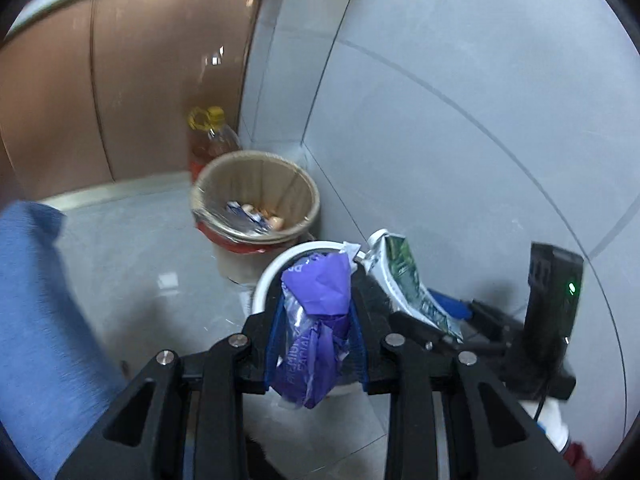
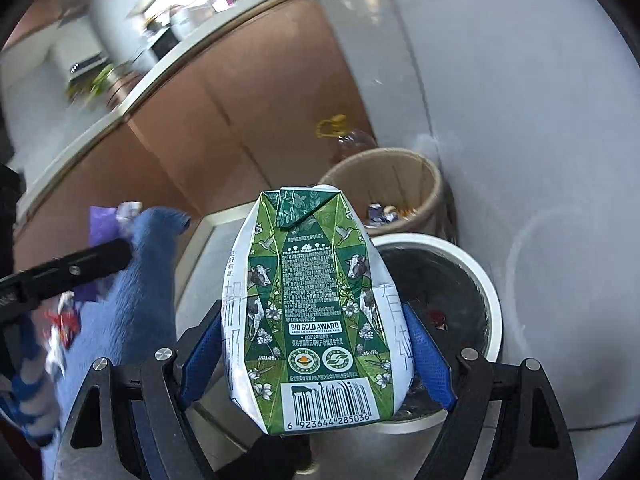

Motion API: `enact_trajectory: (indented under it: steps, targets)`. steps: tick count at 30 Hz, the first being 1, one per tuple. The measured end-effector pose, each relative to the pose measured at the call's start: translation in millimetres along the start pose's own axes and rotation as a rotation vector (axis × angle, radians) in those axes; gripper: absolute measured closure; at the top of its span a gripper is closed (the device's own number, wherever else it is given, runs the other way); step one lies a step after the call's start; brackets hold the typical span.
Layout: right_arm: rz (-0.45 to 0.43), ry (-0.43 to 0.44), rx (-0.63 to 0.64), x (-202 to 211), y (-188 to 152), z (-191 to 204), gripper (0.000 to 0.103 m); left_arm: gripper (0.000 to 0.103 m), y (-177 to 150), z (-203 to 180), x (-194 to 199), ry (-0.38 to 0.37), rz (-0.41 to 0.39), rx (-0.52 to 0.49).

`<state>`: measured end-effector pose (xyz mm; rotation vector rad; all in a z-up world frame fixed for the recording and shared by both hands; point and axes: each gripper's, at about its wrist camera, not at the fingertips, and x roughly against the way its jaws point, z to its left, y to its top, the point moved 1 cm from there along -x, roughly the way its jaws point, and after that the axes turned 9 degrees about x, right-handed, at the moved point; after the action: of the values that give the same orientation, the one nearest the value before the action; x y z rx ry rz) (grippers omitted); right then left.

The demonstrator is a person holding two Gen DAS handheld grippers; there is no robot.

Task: Collect trash
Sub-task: 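Carry the purple wrapper and milk carton to the bin and release both, then move both tools back over the table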

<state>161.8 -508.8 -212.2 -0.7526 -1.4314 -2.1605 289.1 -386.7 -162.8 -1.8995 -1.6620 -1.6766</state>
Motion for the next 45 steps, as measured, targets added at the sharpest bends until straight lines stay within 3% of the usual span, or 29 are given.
enact_trajectory:
  steps: [5,7,15,21,26,38,45]
  targets:
    - [-0.009,-0.029,-0.081,-6,-3,-22,0.019,0.071,7,-2,-43,-0.061,0.072,0.061]
    - [-0.012,-0.045,-0.087,-3,-4,-20,0.019,0.063,9,-4,-50,-0.07,0.077,0.07]
    - [-0.04,-0.094,-0.018,16,-1,2,0.016,0.061,18,-12,-18,-0.058,-0.001,0.06]
    - [-0.106,-0.138,0.072,52,9,42,0.011,0.061,10,-13,55,0.008,-0.137,0.042]
    - [-0.171,-0.135,0.173,89,14,92,0.009,0.061,-16,-8,132,0.08,-0.263,0.032]
    - [-0.335,-0.005,0.328,171,20,205,0.009,0.054,-89,47,297,0.215,-0.478,0.077]
    - [-0.358,0.071,0.397,186,21,257,0.009,0.054,-128,106,351,0.317,-0.523,0.144]
